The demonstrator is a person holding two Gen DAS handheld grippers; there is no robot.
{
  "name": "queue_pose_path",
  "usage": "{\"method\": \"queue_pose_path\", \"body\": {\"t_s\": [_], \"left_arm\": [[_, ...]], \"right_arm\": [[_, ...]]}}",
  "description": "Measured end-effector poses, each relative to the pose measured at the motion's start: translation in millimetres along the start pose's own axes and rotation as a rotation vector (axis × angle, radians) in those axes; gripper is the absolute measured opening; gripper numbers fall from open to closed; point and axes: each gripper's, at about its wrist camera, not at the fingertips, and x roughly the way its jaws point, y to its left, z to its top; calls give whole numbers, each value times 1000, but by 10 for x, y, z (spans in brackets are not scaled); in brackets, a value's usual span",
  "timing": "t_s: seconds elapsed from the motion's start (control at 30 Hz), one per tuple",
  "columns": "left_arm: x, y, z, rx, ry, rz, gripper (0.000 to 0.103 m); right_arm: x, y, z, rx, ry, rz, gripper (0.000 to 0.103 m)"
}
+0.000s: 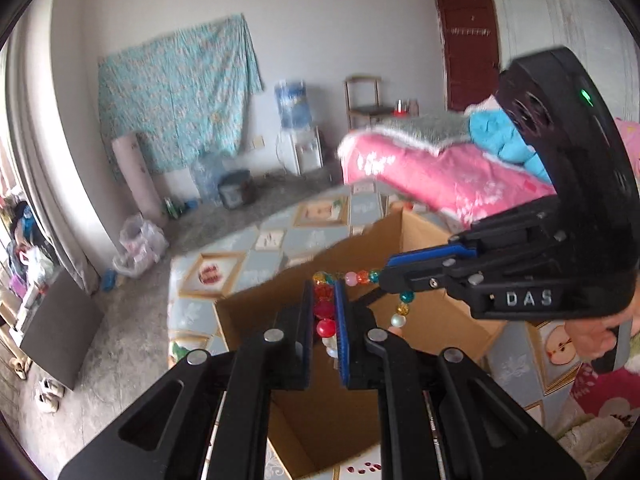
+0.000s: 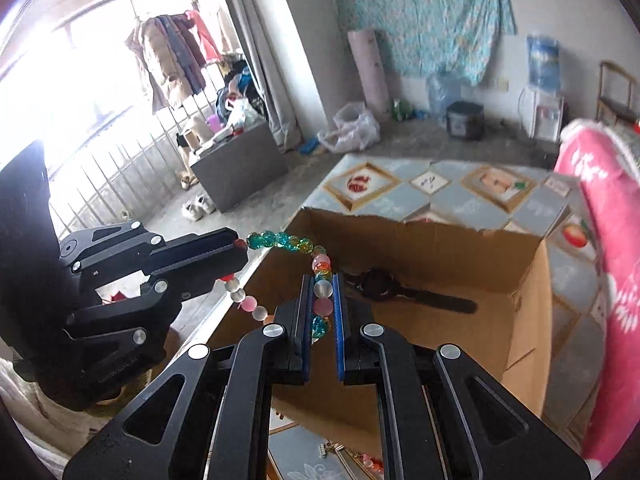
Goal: Organize jewelry
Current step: 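Lower the bead bracelet into the box and open the right gripper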
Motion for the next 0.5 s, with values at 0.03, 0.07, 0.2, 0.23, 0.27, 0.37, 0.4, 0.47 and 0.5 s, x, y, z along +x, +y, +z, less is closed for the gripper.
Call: {"method": "queue_pose_path", "body": {"t_s": [0.03,0.07,0.2,0.23,0.27,0.37,0.4,0.47,0.5], "left_arm": [[170,53,-3,-4,40,-6,9],[301,87,-19,-3,74,-15,9],[847,229,-119,-17,242,-52,9],[974,263,-154,-21,282,-53,9],[1061,282,-192,-18,318,-48,10],[1221,287,-290,8,381,-34,10],[1263,289,-314,16,401,-33,10],[1320,291,-354,35,431,-24,10],[1345,299,-372,45,444,-12,10]], "right_arm": [[168,-89,70,32,59,23,7],[332,-164,125,59,107,42,7],[961,-415,147,165,320,91,7],[1097,-461,137,183,368,98,7],[1198,-489,130,197,405,95,7],[1421,-502,57,213,504,87,7],[1488,-495,33,221,532,80,7],[1583,-490,10,236,569,77,8],[1643,-483,-11,242,593,82,8]]}}
